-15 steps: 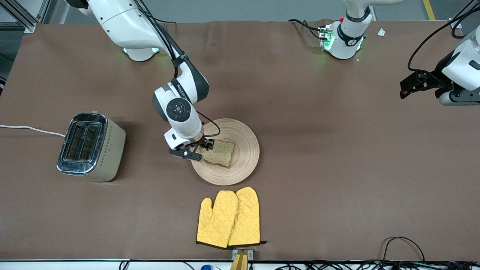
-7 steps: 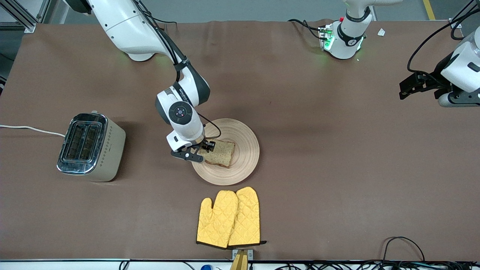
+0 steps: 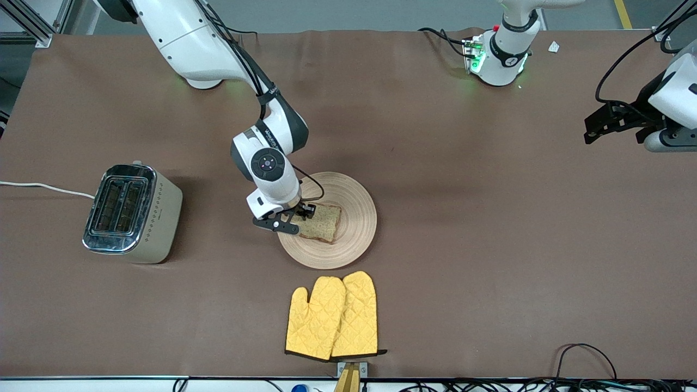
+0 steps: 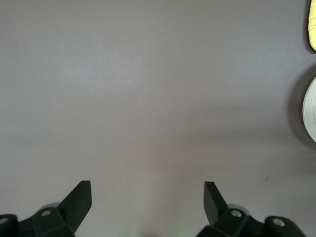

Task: Move plate and put bread in toaster
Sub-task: 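Lower the right gripper over the bread slice and grasp it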

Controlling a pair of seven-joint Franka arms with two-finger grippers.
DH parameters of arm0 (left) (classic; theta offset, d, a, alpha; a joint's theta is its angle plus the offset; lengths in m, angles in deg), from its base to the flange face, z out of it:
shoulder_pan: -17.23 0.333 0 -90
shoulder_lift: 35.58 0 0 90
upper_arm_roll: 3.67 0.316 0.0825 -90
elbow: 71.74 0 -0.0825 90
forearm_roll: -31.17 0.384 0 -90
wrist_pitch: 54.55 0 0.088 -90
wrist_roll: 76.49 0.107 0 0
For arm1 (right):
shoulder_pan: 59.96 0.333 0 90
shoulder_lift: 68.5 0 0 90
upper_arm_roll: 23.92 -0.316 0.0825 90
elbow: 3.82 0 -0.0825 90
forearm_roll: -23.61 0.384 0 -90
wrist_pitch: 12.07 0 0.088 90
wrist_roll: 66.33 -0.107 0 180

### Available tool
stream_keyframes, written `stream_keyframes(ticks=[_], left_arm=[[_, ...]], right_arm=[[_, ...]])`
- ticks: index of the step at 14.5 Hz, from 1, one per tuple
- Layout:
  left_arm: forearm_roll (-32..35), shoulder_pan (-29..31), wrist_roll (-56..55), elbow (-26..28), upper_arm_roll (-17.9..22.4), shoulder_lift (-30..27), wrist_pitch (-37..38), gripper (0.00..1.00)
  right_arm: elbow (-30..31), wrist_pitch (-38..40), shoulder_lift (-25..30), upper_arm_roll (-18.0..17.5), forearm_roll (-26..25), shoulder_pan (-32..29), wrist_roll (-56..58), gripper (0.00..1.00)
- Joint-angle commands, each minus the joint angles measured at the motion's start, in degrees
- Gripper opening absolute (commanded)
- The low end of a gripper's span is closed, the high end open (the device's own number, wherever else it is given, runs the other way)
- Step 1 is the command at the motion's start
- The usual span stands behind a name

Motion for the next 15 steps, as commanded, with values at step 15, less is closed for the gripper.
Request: stream_keyframes(ticks=[15], left_arm=[[0.4, 0.4, 0.4, -1.0, 0.3, 0.0, 0.3, 1.0]], right_arm=[[0.1, -3.0, -0.8, 0.5, -1.4, -0.1, -1.4, 0.27]])
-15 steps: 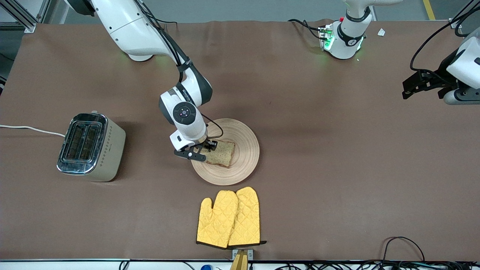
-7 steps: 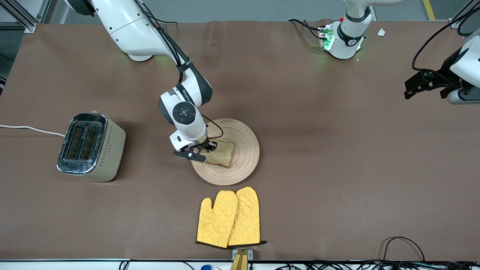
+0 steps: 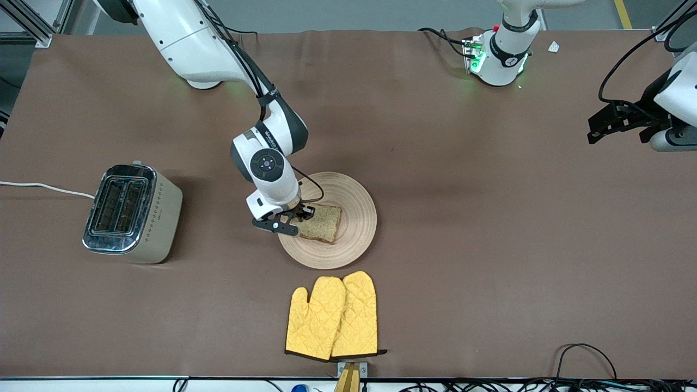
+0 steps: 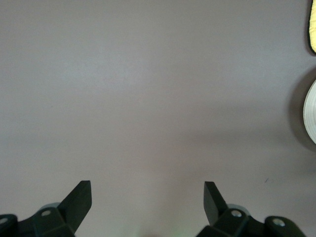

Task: Move plate and put bread in toaster
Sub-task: 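Lower the right gripper over the bread slice and grasp it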

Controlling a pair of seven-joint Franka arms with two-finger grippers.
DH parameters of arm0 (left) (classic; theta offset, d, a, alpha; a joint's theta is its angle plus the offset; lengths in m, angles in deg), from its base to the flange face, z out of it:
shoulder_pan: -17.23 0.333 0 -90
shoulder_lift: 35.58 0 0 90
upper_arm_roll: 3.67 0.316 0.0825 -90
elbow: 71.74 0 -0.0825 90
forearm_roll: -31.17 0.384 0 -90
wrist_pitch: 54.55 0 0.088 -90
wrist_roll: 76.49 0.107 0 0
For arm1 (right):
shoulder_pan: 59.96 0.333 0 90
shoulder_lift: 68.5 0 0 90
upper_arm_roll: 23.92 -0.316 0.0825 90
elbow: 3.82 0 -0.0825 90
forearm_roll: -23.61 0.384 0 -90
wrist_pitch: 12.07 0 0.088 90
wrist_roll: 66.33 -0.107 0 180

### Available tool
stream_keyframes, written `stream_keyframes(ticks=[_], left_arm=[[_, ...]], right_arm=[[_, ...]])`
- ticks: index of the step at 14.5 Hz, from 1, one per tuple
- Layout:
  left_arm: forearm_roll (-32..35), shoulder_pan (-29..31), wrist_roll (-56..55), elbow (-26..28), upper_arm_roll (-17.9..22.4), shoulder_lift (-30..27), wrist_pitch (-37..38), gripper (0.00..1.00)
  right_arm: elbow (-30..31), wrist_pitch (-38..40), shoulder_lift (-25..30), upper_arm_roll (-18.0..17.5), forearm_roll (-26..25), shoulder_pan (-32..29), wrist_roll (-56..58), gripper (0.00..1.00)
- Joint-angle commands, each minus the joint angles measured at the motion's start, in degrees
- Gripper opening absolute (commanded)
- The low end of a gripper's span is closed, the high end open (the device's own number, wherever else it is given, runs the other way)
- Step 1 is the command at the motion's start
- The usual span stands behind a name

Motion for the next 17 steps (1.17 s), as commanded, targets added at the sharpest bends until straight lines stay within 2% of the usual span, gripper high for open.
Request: stream_keyframes(ticks=[1, 7, 17], left_arm=[[0.4, 0.2, 0.4, -0.9, 0.1, -0.1, 0.3, 1.0], [0.4, 0.1, 0.4, -0.9, 0.2, -0.1, 0.3, 1.0], [0.5, -0.3, 0.3, -0.8, -0.1, 0.2, 0.3, 1.0]], right_arm=[[0.1, -1.7, -0.5, 0.1, -1.3, 0.0, -1.2, 0.24], [0.4, -2.8, -0.8, 0.1, -1.3, 0.1, -1.2, 0.02], [0.2, -1.9, -0.3, 0.4, -1.5, 0.4, -0.7, 0.0]])
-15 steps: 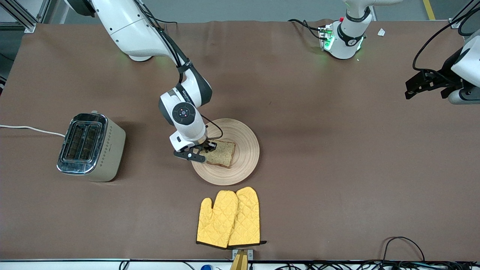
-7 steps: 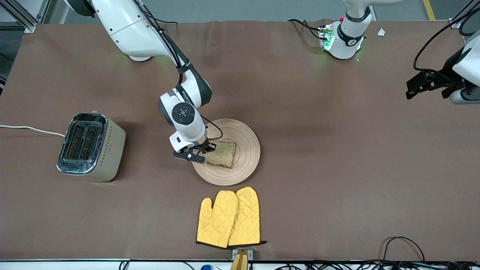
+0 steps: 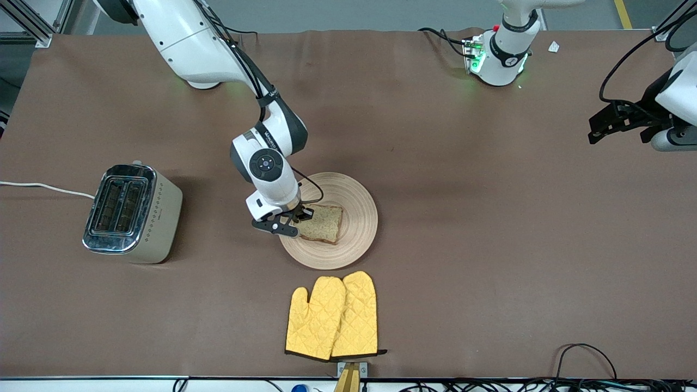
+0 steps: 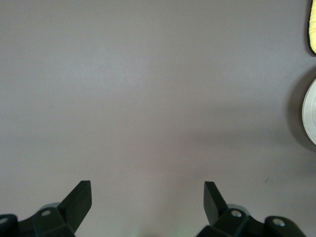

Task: Move plate and put bread in toaster
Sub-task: 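Lower the right gripper over the bread slice and grasp it, then lift the bread with the right gripper and carry it to the toaster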

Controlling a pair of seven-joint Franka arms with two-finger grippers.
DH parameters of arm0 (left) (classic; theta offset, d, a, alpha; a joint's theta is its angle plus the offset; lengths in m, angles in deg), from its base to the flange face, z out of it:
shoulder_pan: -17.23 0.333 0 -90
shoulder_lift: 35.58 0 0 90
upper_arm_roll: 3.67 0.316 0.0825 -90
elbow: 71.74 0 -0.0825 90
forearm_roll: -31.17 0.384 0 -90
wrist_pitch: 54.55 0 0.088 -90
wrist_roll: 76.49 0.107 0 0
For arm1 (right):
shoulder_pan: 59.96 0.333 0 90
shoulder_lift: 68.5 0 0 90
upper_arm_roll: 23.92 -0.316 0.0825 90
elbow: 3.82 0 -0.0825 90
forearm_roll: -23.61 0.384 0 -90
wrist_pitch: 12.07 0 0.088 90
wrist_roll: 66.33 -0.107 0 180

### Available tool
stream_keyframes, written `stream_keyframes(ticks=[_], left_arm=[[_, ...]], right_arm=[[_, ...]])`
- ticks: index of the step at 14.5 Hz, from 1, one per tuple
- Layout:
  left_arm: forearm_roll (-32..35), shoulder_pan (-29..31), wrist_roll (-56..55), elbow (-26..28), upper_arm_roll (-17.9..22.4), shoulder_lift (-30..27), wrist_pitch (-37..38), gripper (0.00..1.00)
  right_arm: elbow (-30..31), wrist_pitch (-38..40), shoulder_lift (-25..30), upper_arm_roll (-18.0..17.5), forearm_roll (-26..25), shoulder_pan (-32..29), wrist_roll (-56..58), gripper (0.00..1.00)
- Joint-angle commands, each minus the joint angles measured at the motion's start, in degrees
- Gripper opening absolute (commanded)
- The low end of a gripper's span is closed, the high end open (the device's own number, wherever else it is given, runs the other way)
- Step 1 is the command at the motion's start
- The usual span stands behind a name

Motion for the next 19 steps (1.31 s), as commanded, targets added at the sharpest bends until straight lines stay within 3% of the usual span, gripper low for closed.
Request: stream_keyframes(ticks=[1, 9, 12, 14, 19], left_arm=[[0.6, -0.1, 0.3, -0.7, -0.2, 0.3, 0.3, 1.0], [0.5, -0.1, 0.4, -0.7, -0.2, 0.6, 0.3, 1.0], [0.4, -0.1, 0.4, -0.7, -0.2, 0.7, 0.3, 1.0], [0.6, -0.2, 0.2, -0.7, -0.2, 0.8, 0.3, 1.0], [0.5, -0.5, -0.1, -0.7, -0.3, 1.1, 0.3, 1.0]], right_arm=[[0.1, -0.2, 0.1, 0.6, -1.4, 0.4, -0.7, 0.0], [-9.7, 19.8, 4.1, 0.6, -5.6, 0.3, -0.7, 0.0], [-14.5, 28.0, 4.8, 0.3, -11.3, 0.3, -0.5, 0.0], [-17.5, 33.1, 5.4, 0.3, -11.6, 0.3, -0.1, 0.0], [-18.5, 42.9, 8.3, 0.5, -20.0, 0.2, 2.9, 0.0]])
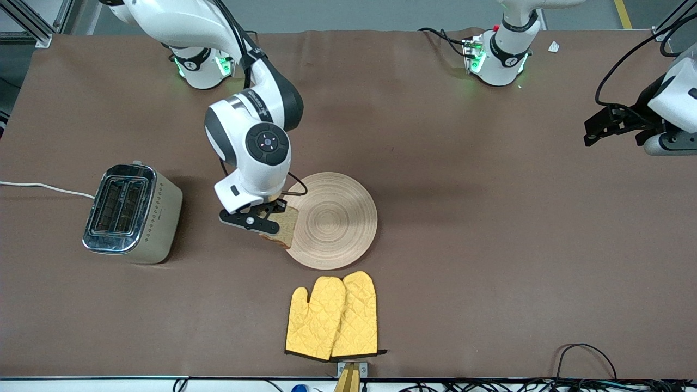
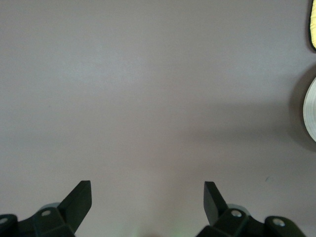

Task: Move plate and put bread in toaster
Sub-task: 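Lift the bread with the right gripper and carry it to the toaster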

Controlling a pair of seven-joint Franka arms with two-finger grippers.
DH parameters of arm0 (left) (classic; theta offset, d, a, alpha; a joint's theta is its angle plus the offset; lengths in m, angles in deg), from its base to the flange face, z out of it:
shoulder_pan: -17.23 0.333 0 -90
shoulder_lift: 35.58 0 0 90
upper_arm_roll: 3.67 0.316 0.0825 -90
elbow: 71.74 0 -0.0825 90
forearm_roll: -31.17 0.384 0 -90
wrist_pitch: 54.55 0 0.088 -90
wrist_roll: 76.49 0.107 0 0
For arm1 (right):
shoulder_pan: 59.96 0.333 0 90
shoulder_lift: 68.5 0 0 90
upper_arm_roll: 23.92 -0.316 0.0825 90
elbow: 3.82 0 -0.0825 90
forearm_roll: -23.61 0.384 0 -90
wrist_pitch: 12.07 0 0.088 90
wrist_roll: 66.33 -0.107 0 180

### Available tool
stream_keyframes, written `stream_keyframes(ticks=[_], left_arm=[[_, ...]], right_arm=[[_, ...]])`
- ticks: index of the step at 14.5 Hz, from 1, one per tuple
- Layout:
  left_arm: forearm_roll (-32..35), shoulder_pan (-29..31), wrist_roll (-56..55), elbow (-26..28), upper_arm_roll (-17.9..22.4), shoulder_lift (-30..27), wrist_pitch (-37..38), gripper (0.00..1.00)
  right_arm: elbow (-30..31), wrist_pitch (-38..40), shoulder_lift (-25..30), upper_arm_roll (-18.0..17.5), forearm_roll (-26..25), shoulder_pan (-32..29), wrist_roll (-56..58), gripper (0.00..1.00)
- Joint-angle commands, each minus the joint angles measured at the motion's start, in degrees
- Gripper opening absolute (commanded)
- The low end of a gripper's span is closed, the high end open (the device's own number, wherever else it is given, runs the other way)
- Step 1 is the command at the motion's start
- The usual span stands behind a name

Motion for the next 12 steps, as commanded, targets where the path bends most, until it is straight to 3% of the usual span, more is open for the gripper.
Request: stream_keyframes(ticks=[1, 6, 12], left_arm=[[0.4, -0.2, -0.1, -0.8, -0.1, 0.2, 0.3, 1.0], [0.4, -0.1, -0.1, -0.8, -0.1, 0.2, 0.3, 1.0], [0.4, 0.2, 0.0, -0.9, -0.1, -0.2, 0.3, 1.0]], right_arm=[[0.1, 7.3, 1.8, 0.2, -7.4, 0.2, 3.6, 0.0], [-1.1, 21.1, 1.8, 0.2, -21.5, -1.4, 14.5, 0.0], [-1.1, 28.8, 1.7, 0.2, -32.1, -4.9, 23.5, 0.0]])
